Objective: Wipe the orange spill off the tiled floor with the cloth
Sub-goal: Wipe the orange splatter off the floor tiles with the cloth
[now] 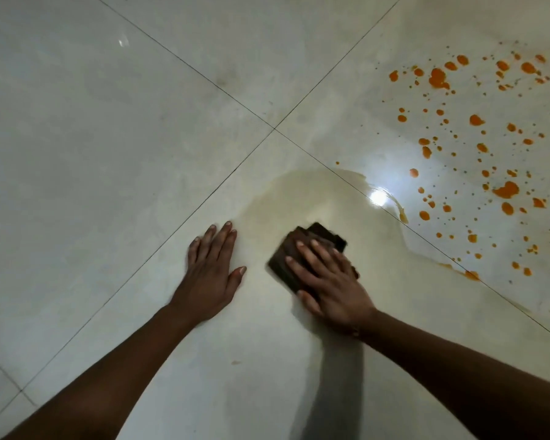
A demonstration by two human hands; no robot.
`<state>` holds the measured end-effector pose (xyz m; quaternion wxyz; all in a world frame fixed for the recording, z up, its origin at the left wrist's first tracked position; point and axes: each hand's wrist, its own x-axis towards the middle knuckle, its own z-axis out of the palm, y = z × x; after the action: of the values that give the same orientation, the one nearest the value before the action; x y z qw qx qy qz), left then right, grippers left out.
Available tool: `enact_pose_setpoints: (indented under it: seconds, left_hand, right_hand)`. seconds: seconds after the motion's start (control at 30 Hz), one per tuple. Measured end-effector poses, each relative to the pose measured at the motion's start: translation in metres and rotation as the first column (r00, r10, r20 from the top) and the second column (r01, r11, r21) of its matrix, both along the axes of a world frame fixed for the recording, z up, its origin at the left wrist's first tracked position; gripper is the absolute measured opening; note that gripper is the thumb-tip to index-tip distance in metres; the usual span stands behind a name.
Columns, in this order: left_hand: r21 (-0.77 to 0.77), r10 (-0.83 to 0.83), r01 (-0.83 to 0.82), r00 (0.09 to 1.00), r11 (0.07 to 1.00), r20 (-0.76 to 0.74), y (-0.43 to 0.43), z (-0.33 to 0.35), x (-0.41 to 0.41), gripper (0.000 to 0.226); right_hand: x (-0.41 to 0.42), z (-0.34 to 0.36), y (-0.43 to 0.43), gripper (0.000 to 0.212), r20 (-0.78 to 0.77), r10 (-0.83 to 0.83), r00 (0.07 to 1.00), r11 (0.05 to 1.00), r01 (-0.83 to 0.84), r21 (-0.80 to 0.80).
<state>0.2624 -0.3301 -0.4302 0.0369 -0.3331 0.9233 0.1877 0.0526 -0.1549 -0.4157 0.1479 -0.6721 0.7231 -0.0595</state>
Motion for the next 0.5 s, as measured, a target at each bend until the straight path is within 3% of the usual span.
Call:
enact_pose_setpoints:
  seconds: [0.07,0.17,0.2,0.27,0.33,0.37,0.43,0.5]
  left_hand:
    - [0.004,0.005,-0.005,1.0,1.0,-0.001,0.0,0.001,-0.002,0.069]
    - [0.006,-0.008,0.008,1.0,1.0,0.006,0.002,0.0,-0.001,0.069]
    - [0.002,-0.01,0.01,1.0,1.0,0.006,0.001,-0.002,0.0,0.069]
    - [-0.004,-0.017,0.017,1.0,1.0,-0.004,-0.001,-0.004,0.001,0.069]
    - [-0.004,-0.013,0.013,1.0,1.0,-0.007,-0.002,-0.004,0.002,0.069]
    - [-0.014,0.014,-0.014,1.0,1.0,-0.015,0.0,-0.001,-0.001,0.07]
    - [-0.031,0.097,-0.098,0.995,0.995,-0.032,0.004,0.005,-0.011,0.071]
    - [-0.027,0.152,-0.155,0.986,0.988,-0.07,0.011,0.013,-0.032,0.071]
  right_hand:
    - [-0.047,-0.002,-0.009,0.062,-0.033,-0.098,0.995,0.995,0.099,0.011]
    - [-0.073,0.002,-0.117,0.066,-0.017,-0.458,0.889,0.888,0.458,0.043]
    - [-0.059,0.002,-0.145,0.064,-0.029,-0.473,0.88,0.879,0.474,0.041]
    - [-0.019,-0.002,-0.146,0.062,0.01,-0.32,0.948,0.947,0.319,0.018]
    - [0.005,-0.006,-0.079,0.062,-0.006,-0.07,0.998,0.997,0.07,0.019]
    - [-0.005,-0.005,-0.043,0.063,-0.01,-0.049,0.999,0.999,0.049,0.011]
    - [-0.059,-0.006,-0.018,0.065,-0.005,-0.191,0.982,0.981,0.19,-0.043]
    - [-0.119,-0.002,-0.042,0.071,-0.021,-0.475,0.88,0.88,0.475,0.002]
